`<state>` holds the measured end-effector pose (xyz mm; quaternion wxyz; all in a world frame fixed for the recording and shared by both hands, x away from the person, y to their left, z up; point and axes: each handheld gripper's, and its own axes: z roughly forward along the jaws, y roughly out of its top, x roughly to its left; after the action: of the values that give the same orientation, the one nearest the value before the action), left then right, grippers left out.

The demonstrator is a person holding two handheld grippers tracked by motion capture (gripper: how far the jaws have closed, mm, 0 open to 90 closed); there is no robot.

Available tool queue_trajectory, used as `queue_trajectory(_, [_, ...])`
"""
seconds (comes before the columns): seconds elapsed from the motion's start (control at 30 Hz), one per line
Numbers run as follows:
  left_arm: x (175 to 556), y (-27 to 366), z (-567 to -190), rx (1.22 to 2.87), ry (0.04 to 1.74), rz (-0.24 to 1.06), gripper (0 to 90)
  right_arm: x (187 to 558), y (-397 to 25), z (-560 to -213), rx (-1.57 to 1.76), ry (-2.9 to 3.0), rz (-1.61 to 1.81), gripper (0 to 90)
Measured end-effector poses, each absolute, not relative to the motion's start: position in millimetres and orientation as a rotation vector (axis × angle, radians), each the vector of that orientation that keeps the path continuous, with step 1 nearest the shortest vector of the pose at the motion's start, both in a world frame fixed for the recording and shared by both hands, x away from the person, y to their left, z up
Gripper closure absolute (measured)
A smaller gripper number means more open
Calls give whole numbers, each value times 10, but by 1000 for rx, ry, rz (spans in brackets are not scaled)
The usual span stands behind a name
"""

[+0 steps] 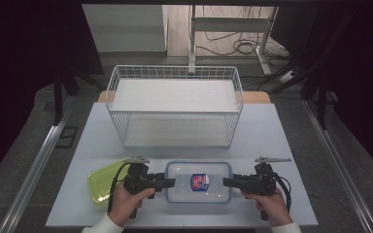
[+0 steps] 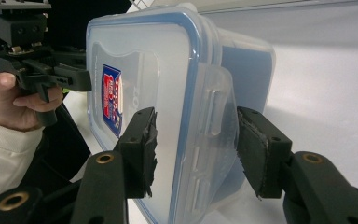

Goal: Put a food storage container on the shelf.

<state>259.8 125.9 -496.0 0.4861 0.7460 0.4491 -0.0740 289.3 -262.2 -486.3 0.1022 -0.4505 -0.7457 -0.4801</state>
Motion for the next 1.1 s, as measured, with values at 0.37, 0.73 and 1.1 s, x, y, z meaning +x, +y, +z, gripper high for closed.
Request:
queue_trajectory(0.37, [2583, 1270, -4947, 1805, 1087, -163, 514, 2875, -2622, -4833, -1326, -2195, -1453, 510])
queue_trajectory(0.73, [2556, 1283, -4785, 1792, 1060, -115, 514, 2851, -2611, -4657, -1285, -2237, -1531, 510])
queue_trajectory(1.1, [2596, 1325, -4317, 1811, 996, -12, 521, 2900, -2580, -4339, -1218, -2265, -1625, 509])
